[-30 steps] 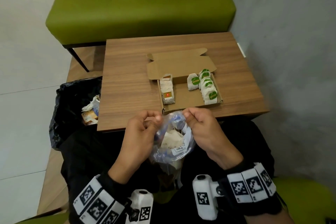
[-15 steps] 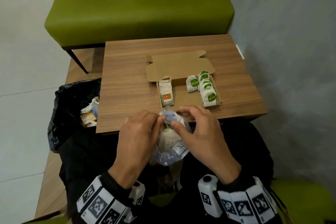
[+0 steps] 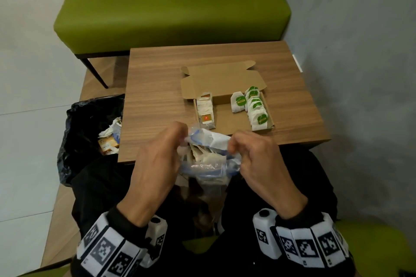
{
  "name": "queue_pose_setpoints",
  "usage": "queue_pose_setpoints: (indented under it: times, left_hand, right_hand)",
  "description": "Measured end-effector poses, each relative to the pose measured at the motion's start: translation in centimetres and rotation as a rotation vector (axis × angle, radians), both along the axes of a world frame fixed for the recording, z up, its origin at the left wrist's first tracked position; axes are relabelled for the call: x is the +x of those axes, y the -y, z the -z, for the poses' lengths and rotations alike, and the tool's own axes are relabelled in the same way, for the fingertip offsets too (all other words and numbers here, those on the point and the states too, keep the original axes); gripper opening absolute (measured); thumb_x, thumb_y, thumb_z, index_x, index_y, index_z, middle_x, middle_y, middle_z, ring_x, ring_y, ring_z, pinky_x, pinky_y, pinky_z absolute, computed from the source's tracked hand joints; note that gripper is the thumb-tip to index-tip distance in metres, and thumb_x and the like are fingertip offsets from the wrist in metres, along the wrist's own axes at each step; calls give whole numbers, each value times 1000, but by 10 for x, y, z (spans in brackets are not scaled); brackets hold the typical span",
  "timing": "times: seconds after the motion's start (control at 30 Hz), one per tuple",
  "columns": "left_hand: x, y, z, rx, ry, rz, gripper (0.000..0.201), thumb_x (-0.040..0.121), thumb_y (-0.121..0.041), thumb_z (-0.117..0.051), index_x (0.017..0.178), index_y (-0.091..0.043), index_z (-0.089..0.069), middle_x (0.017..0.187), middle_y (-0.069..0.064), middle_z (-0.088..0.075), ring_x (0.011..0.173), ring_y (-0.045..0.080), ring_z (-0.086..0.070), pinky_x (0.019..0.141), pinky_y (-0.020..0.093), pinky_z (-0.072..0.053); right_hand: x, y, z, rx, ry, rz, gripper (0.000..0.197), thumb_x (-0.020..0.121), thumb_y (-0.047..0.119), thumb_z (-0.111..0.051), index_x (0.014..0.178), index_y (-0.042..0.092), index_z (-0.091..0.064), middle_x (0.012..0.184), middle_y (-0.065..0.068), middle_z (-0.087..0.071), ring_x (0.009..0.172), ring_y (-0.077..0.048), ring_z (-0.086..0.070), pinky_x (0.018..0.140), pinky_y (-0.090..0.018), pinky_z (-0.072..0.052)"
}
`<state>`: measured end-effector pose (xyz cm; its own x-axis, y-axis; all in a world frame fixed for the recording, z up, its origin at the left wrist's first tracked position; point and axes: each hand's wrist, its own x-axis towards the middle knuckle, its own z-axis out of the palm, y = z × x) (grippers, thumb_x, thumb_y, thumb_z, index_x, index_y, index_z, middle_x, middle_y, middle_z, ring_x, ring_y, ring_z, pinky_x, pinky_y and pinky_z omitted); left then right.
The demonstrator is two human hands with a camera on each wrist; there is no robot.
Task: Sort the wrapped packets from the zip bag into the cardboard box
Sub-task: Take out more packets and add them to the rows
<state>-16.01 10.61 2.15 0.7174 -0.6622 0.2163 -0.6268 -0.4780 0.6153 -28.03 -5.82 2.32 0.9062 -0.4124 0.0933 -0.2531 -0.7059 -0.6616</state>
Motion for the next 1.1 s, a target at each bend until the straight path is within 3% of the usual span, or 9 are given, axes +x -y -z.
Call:
queue_pose_setpoints:
  times: [0.07, 0.13, 0.3, 0.4, 0.53, 0.63, 0.73, 0.9, 1.1]
  left_hand:
    - [0, -4, -4, 34, 132, 46, 61, 58, 18, -69, 99, -23, -51, 88, -8, -59, 65, 13, -54, 49, 37, -48]
    - [-2, -7, -6, 37, 209, 52, 64, 57, 18, -71, 100, -23, -49, 100, -3, -63, 62, 20, -58, 45, 40, -48]
    - [-3, -10, -10, 38, 209, 50, 41, 66, 13, -65, 92, -16, -53, 110, 5, -64, 71, 24, -61, 44, 38, -49]
    - [7, -11, -8, 112, 128, 55, 25, 70, 6, -58, 86, -13, -60, 116, 6, -63, 77, 26, -63, 52, 40, -53]
    - [21, -12, -10, 87, -36, 1, 27, 85, -7, -57, 109, -17, -61, 117, -6, -56, 80, 15, -61, 71, 28, -45]
    - [29, -18, -17, 188, -77, 42, 54, 78, -19, -69, 128, -18, -51, 129, -10, -45, 85, 9, -59, 77, 27, -43]
    - [41, -25, -22, 275, -88, 61, 71, 72, -21, -68, 138, -20, -41, 141, -10, -36, 93, 12, -59, 79, 26, -40]
    - [60, -26, -19, 300, -134, -1, 79, 71, -19, -71, 143, -18, -39, 141, -9, -36, 110, 17, -54, 85, 27, -41]
    - [76, -22, -14, 349, -161, -74, 83, 74, -25, -71, 147, -9, -34, 148, 1, -31, 119, 29, -53, 93, 35, -46]
  right_hand:
    - [2, -1, 2, -47, 5, -33, 31, 84, 15, -39, 87, 23, -69, 86, 10, -62, 80, -15, -61, 80, -46, -51]
    - [4, -4, 2, -64, -5, -52, 36, 86, 15, -40, 95, 21, -74, 90, 11, -61, 84, -13, -61, 86, -47, -49]
    - [11, -14, 1, -97, -14, -75, 35, 93, 31, -42, 110, 22, -70, 93, 16, -48, 86, -3, -53, 92, -44, -45]
    - [14, -14, -1, -58, -32, -104, 35, 89, 24, -53, 121, 18, -66, 98, 15, -44, 85, -2, -50, 87, -43, -51]
    - [28, -13, -9, 3, -108, -213, 51, 88, 10, -54, 139, 15, -53, 111, 9, -47, 88, -8, -53, 80, -31, -52]
    - [45, -13, -12, 14, -172, -280, 61, 90, 10, -55, 148, 14, -40, 124, 6, -43, 101, -9, -51, 86, -25, -49]
    - [64, -12, -9, 48, -180, -308, 62, 92, 11, -55, 151, 11, -36, 130, 3, -42, 109, -10, -49, 92, -25, -48]
    - [90, -9, -3, 29, -262, -326, 60, 95, 25, -59, 151, 19, -38, 131, 5, -42, 109, -9, -47, 92, -24, -41]
    - [114, -12, -10, -102, -259, -365, 55, 85, 49, -68, 136, 34, -55, 146, 6, -37, 128, -12, -42, 106, -37, -39]
